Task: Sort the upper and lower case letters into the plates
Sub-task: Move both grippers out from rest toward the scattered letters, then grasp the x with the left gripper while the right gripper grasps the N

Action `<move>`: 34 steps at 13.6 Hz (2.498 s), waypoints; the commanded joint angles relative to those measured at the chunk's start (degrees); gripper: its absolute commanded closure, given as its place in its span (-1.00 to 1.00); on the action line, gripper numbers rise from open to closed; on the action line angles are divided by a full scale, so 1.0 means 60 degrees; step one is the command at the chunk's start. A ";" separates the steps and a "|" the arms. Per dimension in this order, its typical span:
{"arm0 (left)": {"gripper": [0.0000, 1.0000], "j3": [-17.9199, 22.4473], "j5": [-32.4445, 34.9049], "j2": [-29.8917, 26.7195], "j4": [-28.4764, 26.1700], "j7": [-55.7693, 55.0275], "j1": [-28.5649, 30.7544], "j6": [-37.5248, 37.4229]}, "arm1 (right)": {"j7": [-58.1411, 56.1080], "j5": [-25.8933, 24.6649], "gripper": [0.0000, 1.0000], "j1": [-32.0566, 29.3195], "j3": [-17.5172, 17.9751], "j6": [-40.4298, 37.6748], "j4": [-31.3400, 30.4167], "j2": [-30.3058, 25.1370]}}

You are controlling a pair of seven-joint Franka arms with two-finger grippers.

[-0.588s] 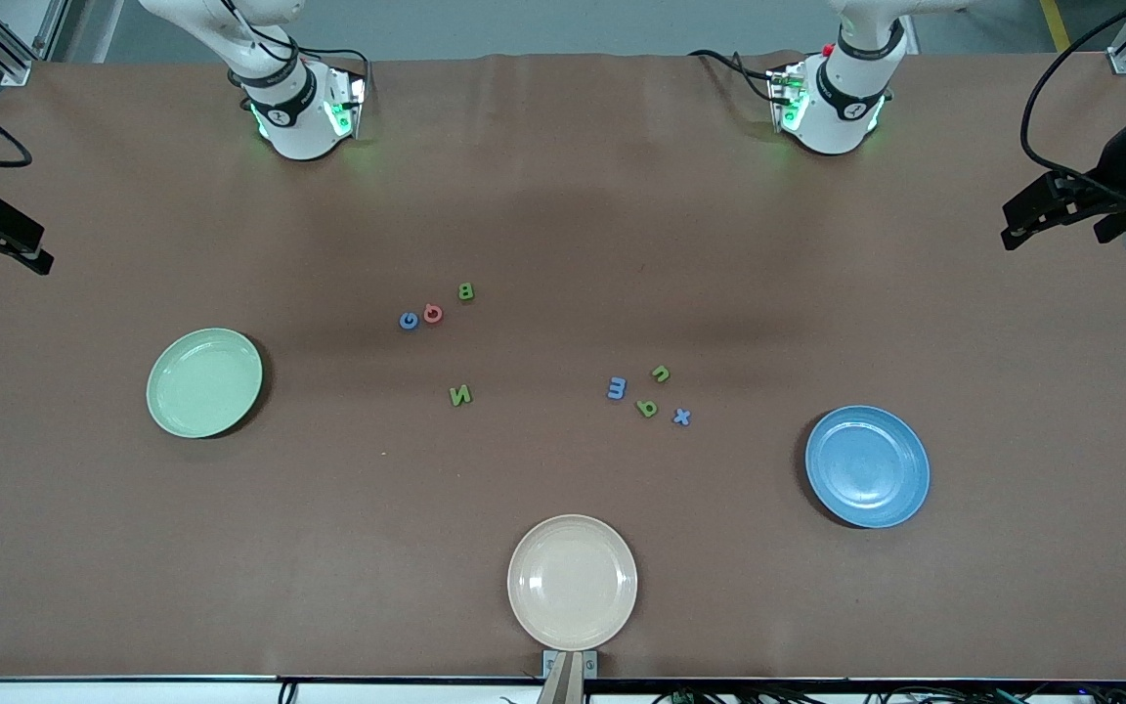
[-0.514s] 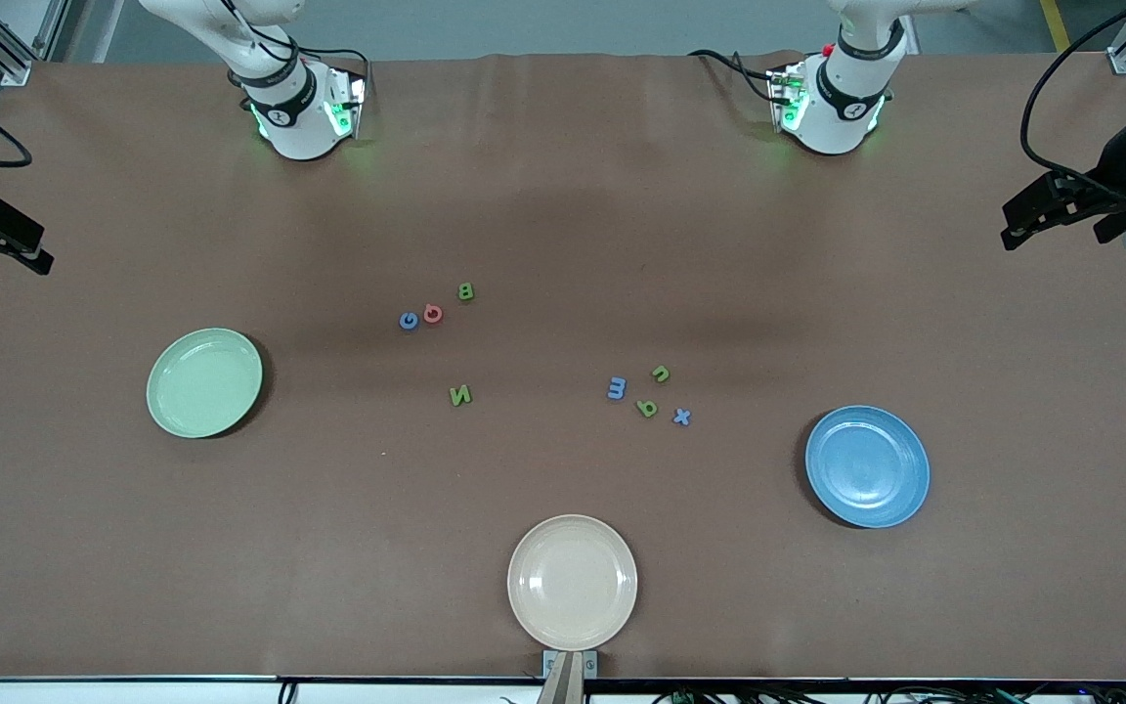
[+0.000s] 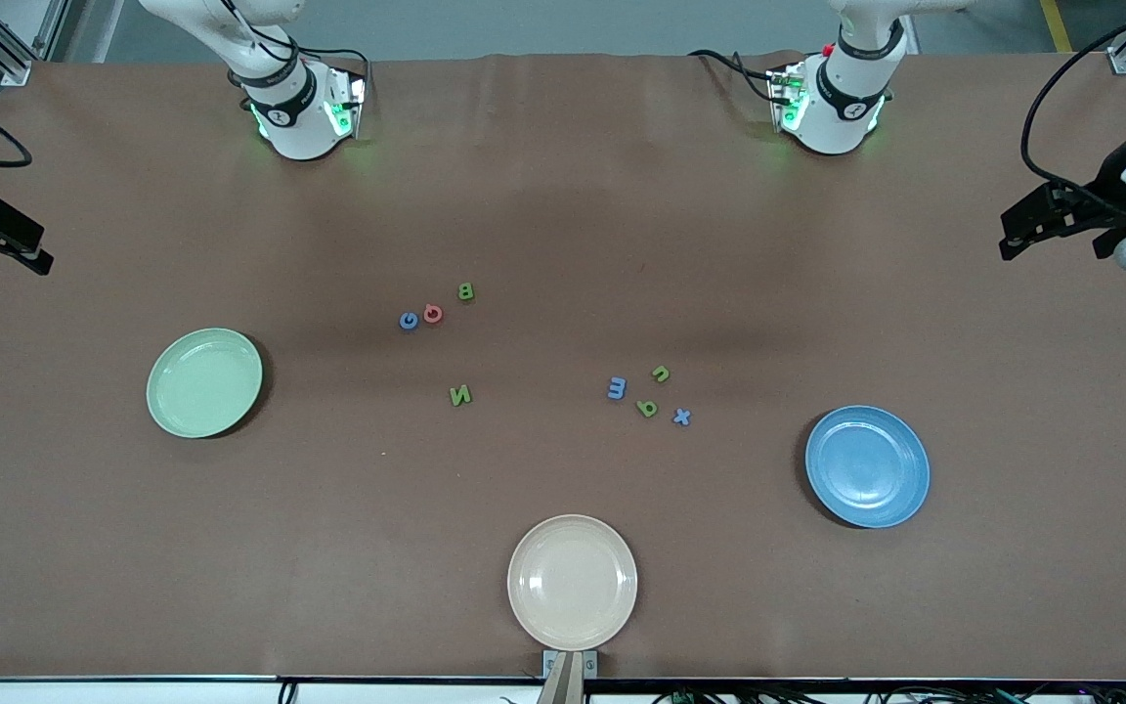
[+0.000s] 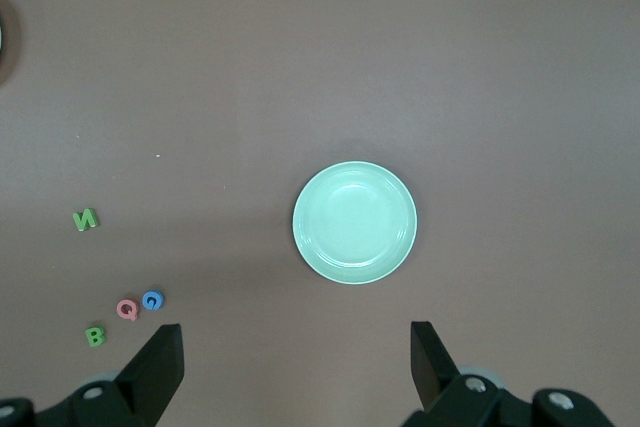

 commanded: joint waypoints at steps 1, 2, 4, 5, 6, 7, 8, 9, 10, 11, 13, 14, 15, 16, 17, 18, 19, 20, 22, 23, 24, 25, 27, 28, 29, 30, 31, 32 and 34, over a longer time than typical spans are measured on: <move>-1.00 -0.0039 -0.0106 0.0610 0.0317 0.0126 -0.0113 -0.0038 | -0.0039 0.0175 -1.00 0.0001 0.0133 0.0073 -0.0145 -0.0148; -1.00 -0.0083 -0.0063 0.0815 0.0273 0.0155 -0.0157 0.0122 | -0.0010 0.0189 -1.00 0.0176 0.0147 0.0102 -0.0145 -0.0061; -1.00 -0.0171 -0.0004 0.0934 -0.0018 0.0141 -0.0332 0.0620 | 0.0020 0.0160 -1.00 0.0629 0.0148 0.0131 -0.0130 0.0202; -1.00 -0.0258 -0.0019 0.1109 -0.0180 -0.0033 -0.0551 0.0911 | 0.0020 0.0146 -1.00 0.0965 0.0148 0.0291 -0.0116 0.0392; -1.00 -0.0288 0.0025 0.1284 -0.0326 -0.0122 -0.0799 0.1117 | 0.0034 0.0073 -1.00 0.1302 0.0133 0.0554 -0.0116 0.0597; -1.00 -0.0317 0.0083 0.1576 -0.0429 -0.0355 -0.0889 0.1337 | 0.0020 0.0029 -1.00 0.1654 0.0133 0.0875 -0.0116 0.0845; -1.00 -0.0419 0.0069 0.1898 -0.0517 -0.0502 -0.0948 0.1658 | 0.0020 -0.0015 -1.00 0.1947 0.0133 0.1067 -0.0116 0.1051; -1.00 -0.0507 0.0069 0.2220 -0.0620 -0.0605 -0.1064 0.1951 | 0.0020 -0.0030 -1.00 0.2182 0.0133 0.1142 -0.0130 0.1227; -1.00 -0.0508 0.0069 0.2644 -0.0635 -0.0795 -0.1312 0.2244 | 0.0020 -0.0045 -1.00 0.2300 0.0133 0.1128 -0.0130 0.1345; -1.00 -0.0508 0.0098 0.2996 -0.0635 -0.1072 -0.1547 0.2653 | -0.0067 -0.0045 -1.00 0.2360 0.0133 0.1113 -0.0130 0.1578; -1.00 -0.0493 0.0128 0.3627 -0.0694 -0.2066 -0.2132 0.3504 | 0.0034 -0.0089 -0.99 0.2841 0.0133 0.1142 -0.0130 0.1959; -1.00 -0.0493 0.0331 0.3963 -0.0723 -0.2434 -0.2396 0.3899 | 0.0049 -0.0089 -0.98 0.3105 0.0133 0.1244 -0.0130 0.2208; -1.00 -0.0493 0.0666 0.4315 -0.0825 -0.2713 -0.2602 0.4410 | 0.0136 -0.0060 -0.94 0.3310 0.0147 0.1375 -0.0159 0.2384; -0.99 -0.0508 0.0786 0.4565 -0.0942 -0.2846 -0.2749 0.4908 | 0.0470 -0.0118 -0.96 0.3762 0.0119 0.1638 -0.0189 0.2604; -0.95 -0.0508 0.0787 0.4886 -0.1001 -0.2993 -0.3026 0.5334 | 0.0807 -0.0017 -0.98 0.3940 0.0133 0.1959 -0.0319 0.2838; -0.92 -0.0479 0.0888 0.5136 -0.1103 -0.3386 -0.3275 0.5701 | 0.1086 0.0028 -0.99 0.4160 0.0147 0.2427 -0.0625 0.3043; -0.87 -0.0493 0.1179 0.5371 -0.1133 -0.3651 -0.3321 0.6096 | 0.1147 0.0043 -0.99 0.4437 0.0148 0.3142 -0.1150 0.3089; -0.70 -0.0508 0.1501 0.5649 -0.1119 -0.3798 -0.3365 0.6433 | 0.1162 0.0043 -0.99 0.4600 0.0148 0.4092 -0.1881 0.3089; -0.64 -0.0508 0.1519 0.6059 -0.1002 -0.4076 -0.3599 0.6932 | 0.1162 0.0406 -0.99 0.4878 0.0148 0.6186 -0.3273 0.3176; -0.61 -0.0493 0.1534 0.6250 -0.1002 -0.4252 -0.3701 0.7210 | 0.1148 0.0699 -0.99 0.4909 0.0148 0.7022 -0.3715 0.3380; -0.55 -0.0493 0.1563 0.6412 -0.1002 -0.4268 -0.3731 0.7344 | 0.1148 0.0717 -1.00 0.5083 0.0148 0.7292 -0.3792 0.3701; -0.53 -0.0493 0.1578 0.6558 -0.1002 -0.4268 -0.3746 0.7519 | 0.1148 0.0717 -1.00 0.5215 0.0148 0.7382 -0.3778 0.3951; -0.47 -0.0493 0.1709 0.6852 -0.1002 -0.4283 -0.3746 0.7871 | 0.1148 0.0717 -1.00 0.5435 0.0148 0.7950 -0.3792 0.4565; -0.40 -0.0493 0.1724 0.6940 -0.0987 -0.4254 -0.3732 0.7872 | 0.1177 0.0731 -1.00 0.5509 0.0148 0.8244 -0.3778 0.4917; -0.37 -0.0493 0.1710 0.6998 -0.0958 -0.4254 -0.3746 0.7872 | 0.1191 0.0731 -1.00 0.5582 0.0148 0.8450 -0.3763 0.5123; -0.37 -0.0493 0.1710 0.7057 -0.0900 -0.4268 -0.3746 0.7872 | 0.1177 0.0731 -1.00 0.5684 0.0148 0.8669 -0.3749 0.5328; -0.35 -0.0493 0.1724 0.7145 -0.0841 -0.4268 -0.3746 0.7887 | 0.1162 0.0717 -1.00 0.5729 0.0133 0.8788 -0.3719 0.5504; -0.28 -0.0493 0.1724 0.7262 -0.0753 -0.4268 -0.3761 0.7887 | 0.1162 0.0702 -1.00 0.5773 0.0133 0.8818 -0.3647 0.5637; -0.23 -0.0493 0.1710 0.7379 -0.0709 -0.4268 -0.3863 0.7872 | 0.1090 0.0571 -1.00 0.5759 0.0118 0.8774 -0.3340 0.5871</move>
